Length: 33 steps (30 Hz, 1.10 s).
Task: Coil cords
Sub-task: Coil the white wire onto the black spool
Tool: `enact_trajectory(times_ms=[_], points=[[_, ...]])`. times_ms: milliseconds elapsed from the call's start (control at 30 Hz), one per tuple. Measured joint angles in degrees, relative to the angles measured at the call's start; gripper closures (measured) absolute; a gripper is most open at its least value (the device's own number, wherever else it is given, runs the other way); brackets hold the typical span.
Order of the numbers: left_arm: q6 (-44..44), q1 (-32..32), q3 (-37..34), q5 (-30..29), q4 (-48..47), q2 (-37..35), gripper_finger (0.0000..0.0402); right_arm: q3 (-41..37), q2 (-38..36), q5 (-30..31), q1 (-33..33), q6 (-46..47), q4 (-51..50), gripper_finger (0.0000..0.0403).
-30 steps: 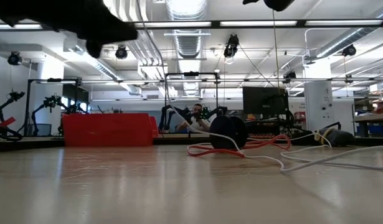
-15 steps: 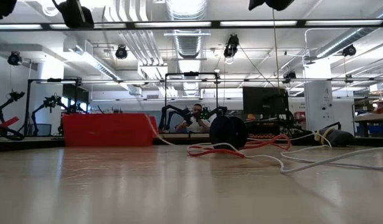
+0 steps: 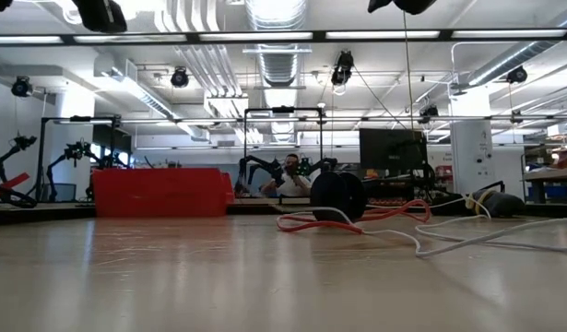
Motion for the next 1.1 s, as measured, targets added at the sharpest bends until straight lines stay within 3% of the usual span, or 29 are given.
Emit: enact_trajectory(times_ms=[200, 333, 600, 700, 767, 933, 1100], points=[[4.10, 0.04, -0.04, -2.55, -3.32, -4.29, 0.0292, -1.31, -0.17, -1.32, -4.01, 14.43, 6.29, 0.0403], [4.19, 0.04, -0.01, -6.02, 0.58, -2.27, 0.0293, -2.98, -0.20, 2.41, -5.97, 19.89, 7.01, 0.0403], [-1.09, 0.07, 0.03, -8.21, 18.16, 8.17, 0.0328, -8.13, -0.11, 6.42, -8.25, 20.46, 6.82, 0.0403], [2.12, 0.20, 1.04, -10.99, 23.00, 10.97, 0.0340, -9.47, -0.11, 6.40, -8.62, 21.13, 7.04, 0.0403], [9.38, 0.58, 2.29, -11.00, 23.13, 11.78, 0.0346, -10.11, -0.11, 6.38, -8.65, 21.27, 6.97, 0.0403], [37.71, 0.81, 8.37, -7.91, 17.61, 11.73, 0.0343, -10.32, -0.11, 6.31, -8.63, 22.84, 7.09, 0.0403], [42.33, 1.08, 20.06, -10.87, -11.82, 10.98, 0.0308, -10.32, -0.11, 6.14, -8.63, 23.35, 7.05, 0.0403]])
